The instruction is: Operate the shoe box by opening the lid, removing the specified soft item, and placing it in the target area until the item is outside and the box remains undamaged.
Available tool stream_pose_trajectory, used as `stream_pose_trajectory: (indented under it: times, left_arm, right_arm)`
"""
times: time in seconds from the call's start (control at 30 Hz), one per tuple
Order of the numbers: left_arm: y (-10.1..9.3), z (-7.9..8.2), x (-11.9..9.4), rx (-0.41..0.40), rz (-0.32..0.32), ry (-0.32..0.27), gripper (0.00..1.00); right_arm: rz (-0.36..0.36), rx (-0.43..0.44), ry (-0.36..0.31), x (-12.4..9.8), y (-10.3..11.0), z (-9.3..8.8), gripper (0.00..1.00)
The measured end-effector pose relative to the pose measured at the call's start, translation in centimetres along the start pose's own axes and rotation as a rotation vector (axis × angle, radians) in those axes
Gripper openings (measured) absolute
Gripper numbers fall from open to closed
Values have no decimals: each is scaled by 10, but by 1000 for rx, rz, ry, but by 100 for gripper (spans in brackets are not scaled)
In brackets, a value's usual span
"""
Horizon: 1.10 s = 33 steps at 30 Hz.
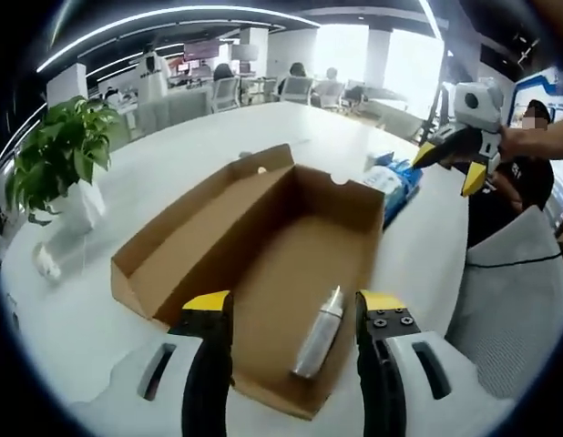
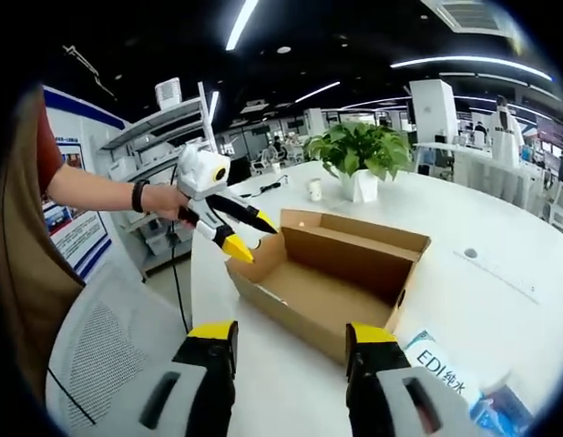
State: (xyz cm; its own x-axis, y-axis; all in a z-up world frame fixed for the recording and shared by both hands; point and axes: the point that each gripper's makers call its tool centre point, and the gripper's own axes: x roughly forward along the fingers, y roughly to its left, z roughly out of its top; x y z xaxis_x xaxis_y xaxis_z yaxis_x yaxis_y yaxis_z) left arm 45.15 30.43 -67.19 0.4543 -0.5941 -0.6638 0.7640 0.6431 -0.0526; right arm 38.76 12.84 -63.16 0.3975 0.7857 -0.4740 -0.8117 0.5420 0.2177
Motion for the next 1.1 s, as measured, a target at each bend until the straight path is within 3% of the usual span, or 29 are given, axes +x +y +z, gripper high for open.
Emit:
stream_pose_trajectory:
  times: [0.27, 0.43, 0.53, 0.87, 1.1]
  left_arm:
    - [3, -11, 17, 73, -41, 105, 54]
    - [-3, -25, 26, 175, -97, 191, 55]
    - [-11, -27, 32, 180, -145, 198, 56]
    - [-7, -44, 48, 217, -193, 279, 55]
    - [-14, -59, 59, 310, -238, 355, 57]
  right_arm:
    - [-34, 18, -5, -9, -6, -3, 45]
    - [-45, 35, -8, -13, -8, -6, 45]
    - [-56, 46, -6, -15, -11, -10, 45]
    - [-64, 78, 4, -17, -12, -22, 46]
    - [-71, 82, 16, -20, -14, -26, 46]
